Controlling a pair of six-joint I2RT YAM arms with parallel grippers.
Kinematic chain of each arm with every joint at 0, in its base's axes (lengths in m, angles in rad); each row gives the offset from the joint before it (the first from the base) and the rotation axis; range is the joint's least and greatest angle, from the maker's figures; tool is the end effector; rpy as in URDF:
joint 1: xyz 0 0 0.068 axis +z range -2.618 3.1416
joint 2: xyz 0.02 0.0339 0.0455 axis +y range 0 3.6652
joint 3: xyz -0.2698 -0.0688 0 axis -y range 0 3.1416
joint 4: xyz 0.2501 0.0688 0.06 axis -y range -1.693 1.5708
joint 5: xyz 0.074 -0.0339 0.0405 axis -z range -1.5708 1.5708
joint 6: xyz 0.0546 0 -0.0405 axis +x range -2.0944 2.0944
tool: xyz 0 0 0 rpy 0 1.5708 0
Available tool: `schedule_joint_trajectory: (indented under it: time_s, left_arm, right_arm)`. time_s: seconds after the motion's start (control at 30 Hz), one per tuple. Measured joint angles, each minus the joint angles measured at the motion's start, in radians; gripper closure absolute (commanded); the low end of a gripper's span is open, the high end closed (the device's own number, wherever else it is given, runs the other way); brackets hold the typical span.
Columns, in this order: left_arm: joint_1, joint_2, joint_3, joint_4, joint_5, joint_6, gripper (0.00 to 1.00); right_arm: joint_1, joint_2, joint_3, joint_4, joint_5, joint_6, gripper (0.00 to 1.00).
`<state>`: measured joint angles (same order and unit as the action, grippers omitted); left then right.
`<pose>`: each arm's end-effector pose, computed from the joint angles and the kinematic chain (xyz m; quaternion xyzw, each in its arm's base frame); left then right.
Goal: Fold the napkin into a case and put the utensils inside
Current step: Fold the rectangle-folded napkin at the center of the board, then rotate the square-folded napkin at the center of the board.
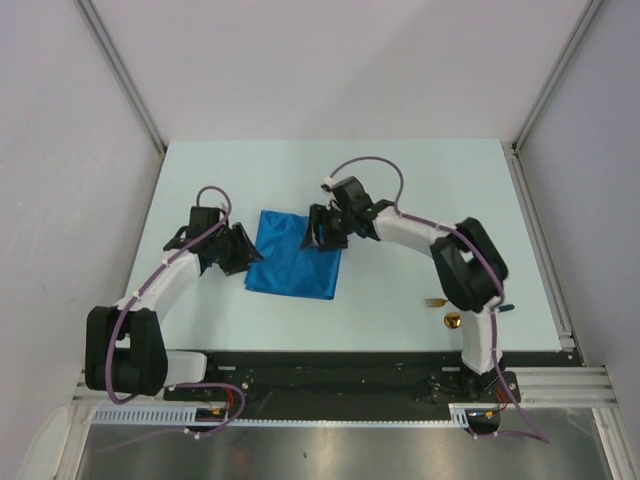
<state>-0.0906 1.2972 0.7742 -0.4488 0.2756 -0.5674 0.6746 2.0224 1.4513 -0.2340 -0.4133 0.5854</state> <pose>0.2627 -0.0388 0.1958 -0.1841 0.9292 -0.2186 0.2342 0.3506 0.3085 0.1821 -0.1171 0.9035 0.3692 0.1833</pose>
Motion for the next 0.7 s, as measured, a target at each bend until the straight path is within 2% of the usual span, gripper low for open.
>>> schedule_joint_trajectory:
  time_s: [0.17,0.23,0.4,0.47,0.6,0.7]
  left_arm:
    - [0.000,0.026,0.018,-0.011,-0.005,0.007,0.30]
    - [0.001,0.065,0.051,-0.035,-0.016,0.017,0.29]
    - [0.004,0.197,0.164,-0.092,-0.045,0.054,0.31]
    - [0.006,0.237,0.195,-0.105,-0.071,0.066,0.31]
    - [0.015,0.253,0.202,-0.130,-0.110,0.076,0.31]
    - [0.017,0.253,0.202,-0.134,-0.117,0.076,0.32]
  right_arm:
    - [0.011,-0.223,-0.200,-0.048,0.072,-0.017,0.15]
    - [0.020,-0.283,-0.257,-0.053,0.092,-0.016,0.09]
    - [0.034,-0.317,-0.376,-0.029,0.111,0.001,0.08]
    - [0.039,-0.306,-0.402,-0.026,0.113,0.013,0.09]
    - [0.055,-0.266,-0.407,-0.006,0.119,0.027,0.24]
    - [0.064,-0.251,-0.413,0.013,0.121,0.035,0.30]
